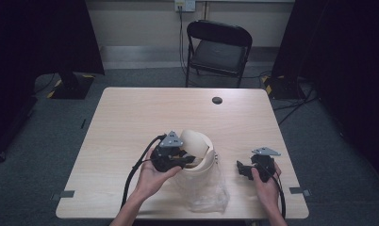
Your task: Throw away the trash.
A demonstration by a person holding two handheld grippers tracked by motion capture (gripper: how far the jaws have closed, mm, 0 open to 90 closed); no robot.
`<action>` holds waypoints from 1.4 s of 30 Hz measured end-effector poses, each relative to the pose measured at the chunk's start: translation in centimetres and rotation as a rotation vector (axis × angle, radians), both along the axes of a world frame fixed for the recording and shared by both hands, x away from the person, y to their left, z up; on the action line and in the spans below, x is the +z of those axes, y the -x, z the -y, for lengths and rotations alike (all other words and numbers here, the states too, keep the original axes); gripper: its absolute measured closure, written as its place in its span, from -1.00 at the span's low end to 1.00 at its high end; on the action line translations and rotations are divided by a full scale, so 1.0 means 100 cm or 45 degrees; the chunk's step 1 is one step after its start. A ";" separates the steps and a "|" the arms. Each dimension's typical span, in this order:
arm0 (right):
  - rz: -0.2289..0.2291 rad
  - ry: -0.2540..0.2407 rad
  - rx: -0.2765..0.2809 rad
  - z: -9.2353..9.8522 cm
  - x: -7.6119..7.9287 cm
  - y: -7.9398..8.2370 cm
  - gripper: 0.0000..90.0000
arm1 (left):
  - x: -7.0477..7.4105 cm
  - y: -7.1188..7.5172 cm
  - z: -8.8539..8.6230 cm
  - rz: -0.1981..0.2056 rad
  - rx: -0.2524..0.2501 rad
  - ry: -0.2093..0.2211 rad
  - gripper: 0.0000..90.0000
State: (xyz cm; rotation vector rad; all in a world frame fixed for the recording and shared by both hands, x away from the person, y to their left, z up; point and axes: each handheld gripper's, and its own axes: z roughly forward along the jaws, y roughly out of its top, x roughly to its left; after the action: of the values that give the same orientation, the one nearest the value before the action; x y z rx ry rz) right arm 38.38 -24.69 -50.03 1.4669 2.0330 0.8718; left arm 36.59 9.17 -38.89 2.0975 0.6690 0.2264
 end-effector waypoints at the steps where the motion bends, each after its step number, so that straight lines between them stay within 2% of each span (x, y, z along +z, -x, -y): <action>1: 0.000 0.000 0.000 0.000 0.000 0.000 -0.72 | 0.000 0.000 0.000 0.000 0.000 0.000 0.60; 4: 0.001 0.001 0.001 0.000 0.000 0.000 -0.72 | 0.001 -0.002 -0.001 -0.015 0.005 0.002 0.58; 6: 0.001 0.000 0.000 0.000 0.000 0.000 -0.72 | 0.001 -0.002 -0.002 -0.006 0.001 -0.004 0.46; 8: 0.001 0.000 0.000 0.000 0.000 0.000 -0.72 | 0.002 -0.001 -0.004 -0.020 -0.008 0.026 0.36; 11: 0.000 0.000 0.000 0.000 0.000 0.000 -0.72 | 0.003 -0.001 -0.005 -0.025 -0.013 0.045 0.33; 12: 0.001 0.000 -0.001 0.000 0.000 0.000 -0.72 | 0.005 0.001 -0.008 -0.011 -0.005 0.045 0.33; 13: 0.001 0.000 -0.001 0.000 0.000 0.000 -0.72 | 0.005 0.001 -0.008 -0.011 -0.005 0.045 0.34; 14: 0.000 0.000 0.000 0.000 0.000 0.000 -0.72 | 0.006 0.001 -0.011 -0.014 -0.008 0.069 0.34; 20: 0.001 0.000 0.000 0.000 0.000 0.000 -0.72 | 0.010 0.004 -0.015 -0.004 -0.005 0.085 0.35; 24: 0.001 0.000 0.000 0.000 0.000 0.000 -0.72 | 0.013 0.006 -0.019 0.004 -0.022 0.104 0.49; 30: 0.002 0.001 -0.001 0.000 0.000 0.000 -0.72 | 0.017 0.010 -0.026 0.009 -0.036 0.147 0.46; 38: 0.000 0.000 0.000 0.000 0.000 0.000 -0.72 | 0.020 0.015 -0.034 0.027 -0.054 0.169 0.44; 42: 0.000 0.000 0.000 0.000 0.000 0.000 -0.72 | 0.019 0.017 -0.037 0.033 -0.045 0.173 0.35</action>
State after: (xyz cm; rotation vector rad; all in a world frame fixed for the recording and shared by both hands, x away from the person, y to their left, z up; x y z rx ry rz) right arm 38.38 -24.69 -50.02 1.4671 2.0329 0.8717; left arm 34.88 12.86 -36.98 1.9717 0.6145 0.1828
